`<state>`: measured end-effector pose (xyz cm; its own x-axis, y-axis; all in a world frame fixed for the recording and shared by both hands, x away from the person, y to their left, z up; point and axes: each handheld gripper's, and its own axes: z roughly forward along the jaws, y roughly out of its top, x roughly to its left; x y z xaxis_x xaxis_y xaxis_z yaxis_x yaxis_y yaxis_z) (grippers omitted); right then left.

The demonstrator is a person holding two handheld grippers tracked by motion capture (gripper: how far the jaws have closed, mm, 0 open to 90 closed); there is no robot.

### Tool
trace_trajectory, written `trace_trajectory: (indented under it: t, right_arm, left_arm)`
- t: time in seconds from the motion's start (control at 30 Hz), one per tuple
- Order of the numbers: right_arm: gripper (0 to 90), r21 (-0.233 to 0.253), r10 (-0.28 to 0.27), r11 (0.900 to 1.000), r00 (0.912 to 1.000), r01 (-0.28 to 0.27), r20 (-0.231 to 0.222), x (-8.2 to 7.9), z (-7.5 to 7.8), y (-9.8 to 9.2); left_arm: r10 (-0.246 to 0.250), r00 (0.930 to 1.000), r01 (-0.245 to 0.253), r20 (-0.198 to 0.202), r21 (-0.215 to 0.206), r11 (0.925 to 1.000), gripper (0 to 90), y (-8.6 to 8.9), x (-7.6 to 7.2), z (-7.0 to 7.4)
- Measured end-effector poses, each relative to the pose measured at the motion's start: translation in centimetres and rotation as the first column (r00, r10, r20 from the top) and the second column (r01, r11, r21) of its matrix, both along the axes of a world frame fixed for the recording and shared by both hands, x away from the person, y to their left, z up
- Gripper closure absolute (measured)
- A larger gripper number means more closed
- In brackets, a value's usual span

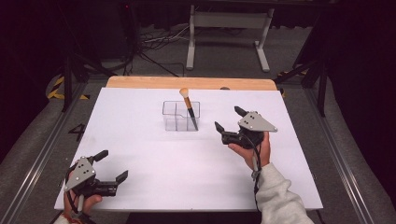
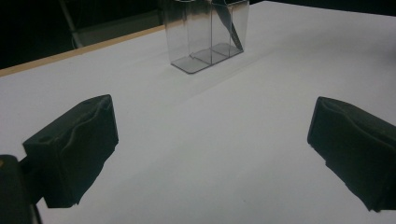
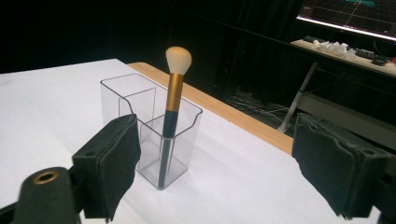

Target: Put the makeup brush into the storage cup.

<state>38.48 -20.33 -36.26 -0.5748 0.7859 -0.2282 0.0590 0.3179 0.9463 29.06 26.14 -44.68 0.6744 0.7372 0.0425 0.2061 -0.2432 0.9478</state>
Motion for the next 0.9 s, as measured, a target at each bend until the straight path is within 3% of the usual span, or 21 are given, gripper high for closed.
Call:
trace_trajectory:
  t: [0.9]
  right_arm:
    - [16.2,-0.036,-0.008,0.999,0.9999,0.007,-0.013,-2.2,-1.2,-2.5]
  left_arm:
    - [-0.006,0.9999,0.006,-0.008,0.014,0.9999,2.5,-0.2,0.1,-0.1]
